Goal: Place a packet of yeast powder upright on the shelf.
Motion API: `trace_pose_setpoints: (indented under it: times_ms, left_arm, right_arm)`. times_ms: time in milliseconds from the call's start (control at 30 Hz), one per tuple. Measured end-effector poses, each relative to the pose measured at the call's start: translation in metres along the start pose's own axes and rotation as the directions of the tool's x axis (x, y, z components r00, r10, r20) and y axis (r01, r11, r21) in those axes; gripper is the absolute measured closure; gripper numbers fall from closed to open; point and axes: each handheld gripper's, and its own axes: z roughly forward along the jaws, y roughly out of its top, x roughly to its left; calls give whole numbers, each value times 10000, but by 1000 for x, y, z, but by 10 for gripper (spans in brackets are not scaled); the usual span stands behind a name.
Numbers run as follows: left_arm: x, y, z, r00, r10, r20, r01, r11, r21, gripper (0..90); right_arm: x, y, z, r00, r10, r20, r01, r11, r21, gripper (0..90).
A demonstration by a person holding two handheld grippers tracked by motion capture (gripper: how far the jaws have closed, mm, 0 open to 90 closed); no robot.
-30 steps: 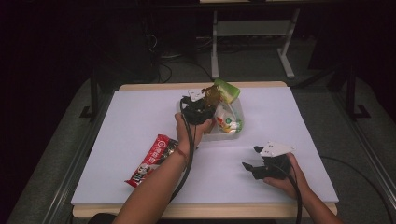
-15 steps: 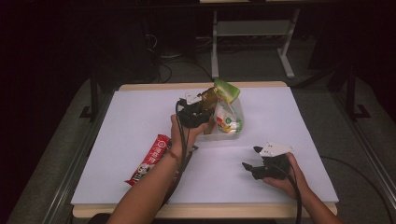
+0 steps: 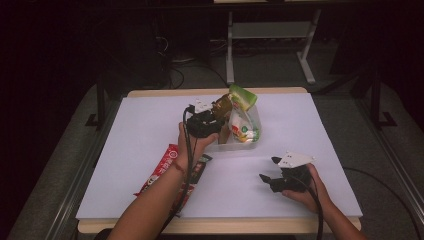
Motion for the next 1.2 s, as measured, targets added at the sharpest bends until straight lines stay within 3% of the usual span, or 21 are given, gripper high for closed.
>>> trace_pose_setpoints:
  times_ms: [400,933,1200]
  left_arm:
    - [1,1,-5,9999,132,108,-132,9999,-24,630]
    - [10,5,-34,9960,571,688,-537,9973,-492,554]
    - [11,-3,-55,9886,1321,719,-1287,9904,-498,456]
  right_arm:
    - [1,0,-1,10000,-30,-9,30,10000,-5,254]
    - [-2,2,0,10000,54,-8,-54,9999,-115,255]
    - [-3,1,-2,10000,14,33,-14,9999,-160,255]
